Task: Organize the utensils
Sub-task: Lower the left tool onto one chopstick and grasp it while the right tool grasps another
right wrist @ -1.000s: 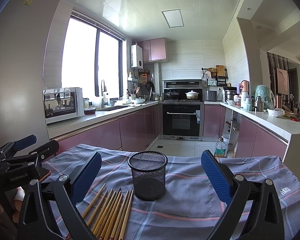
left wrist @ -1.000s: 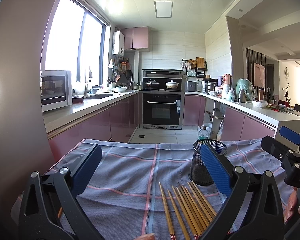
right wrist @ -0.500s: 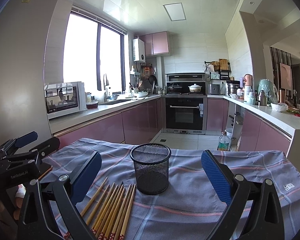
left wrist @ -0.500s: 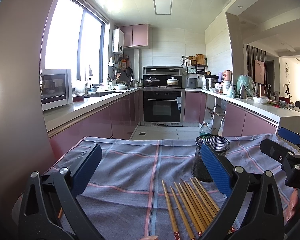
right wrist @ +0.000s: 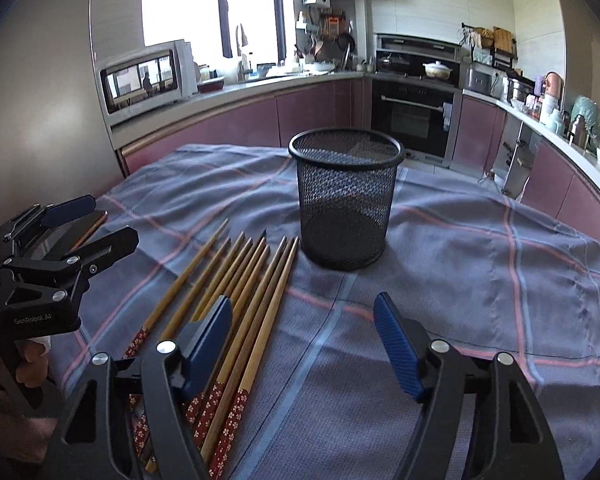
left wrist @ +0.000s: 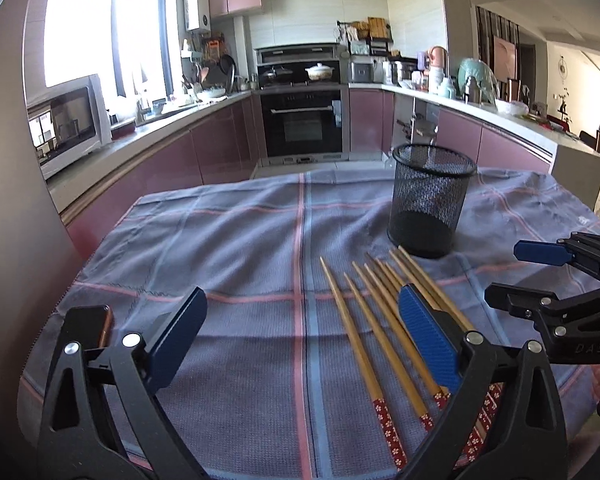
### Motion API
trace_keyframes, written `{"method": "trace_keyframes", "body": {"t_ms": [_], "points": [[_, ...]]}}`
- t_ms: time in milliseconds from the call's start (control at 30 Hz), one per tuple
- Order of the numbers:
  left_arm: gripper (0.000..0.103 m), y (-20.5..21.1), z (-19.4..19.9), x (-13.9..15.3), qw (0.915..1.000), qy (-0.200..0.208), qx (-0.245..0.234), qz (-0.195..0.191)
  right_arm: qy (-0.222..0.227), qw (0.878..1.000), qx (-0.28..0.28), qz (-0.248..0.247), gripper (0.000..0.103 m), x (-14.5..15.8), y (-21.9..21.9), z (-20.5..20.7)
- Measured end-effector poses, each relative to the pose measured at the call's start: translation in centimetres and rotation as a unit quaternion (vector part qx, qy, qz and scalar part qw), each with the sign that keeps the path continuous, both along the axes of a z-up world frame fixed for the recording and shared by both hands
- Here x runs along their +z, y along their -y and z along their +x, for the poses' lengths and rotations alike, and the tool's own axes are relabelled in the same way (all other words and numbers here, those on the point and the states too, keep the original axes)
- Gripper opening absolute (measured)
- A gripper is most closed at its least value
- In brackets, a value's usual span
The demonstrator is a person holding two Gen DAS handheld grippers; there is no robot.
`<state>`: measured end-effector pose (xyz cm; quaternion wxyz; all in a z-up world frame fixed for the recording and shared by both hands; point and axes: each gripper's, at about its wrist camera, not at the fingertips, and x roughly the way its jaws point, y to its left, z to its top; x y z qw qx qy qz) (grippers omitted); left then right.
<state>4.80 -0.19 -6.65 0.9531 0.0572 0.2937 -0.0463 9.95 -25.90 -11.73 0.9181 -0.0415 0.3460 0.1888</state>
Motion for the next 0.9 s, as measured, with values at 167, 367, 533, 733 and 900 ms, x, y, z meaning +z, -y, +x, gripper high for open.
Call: {"method": "trace_keyframes", "body": {"t_ms": [167, 367, 533, 733, 900], "points": [[0.081, 0.4, 1.8, -2.4, 0.9988, -0.046, -0.016, 0.003, -0.050, 0.999, 0.017, -0.012, 0.039, -1.8, -0.8, 1.2], [0.072, 1.5, 2.7, -3.9, 0.9957, -0.081, -0.043, 0.012, -0.069, 0.997, 0.028, -0.017, 0.032, -2.5, -1.2, 1.8], [0.057, 2.1, 3.8, -5.0, 0.9919, -0.115, -0.052, 0.016, -0.076, 0.996, 0.039, -0.027, 0.032, -2.5, -1.6, 2.1], [0.045, 2.2, 5.0, -5.8, 0.9880, -0.142, -0.061, 0.004, -0.092, 0.994, 0.036, -0.038, 0.028, -2.9, -1.9, 3.1], [0.040, 2.6, 6.0, -5.7, 0.9857, -0.153, -0.070, 0.005, -0.091, 0.994, 0.040, -0.050, 0.024, -2.9, -2.6, 3.6]]}}
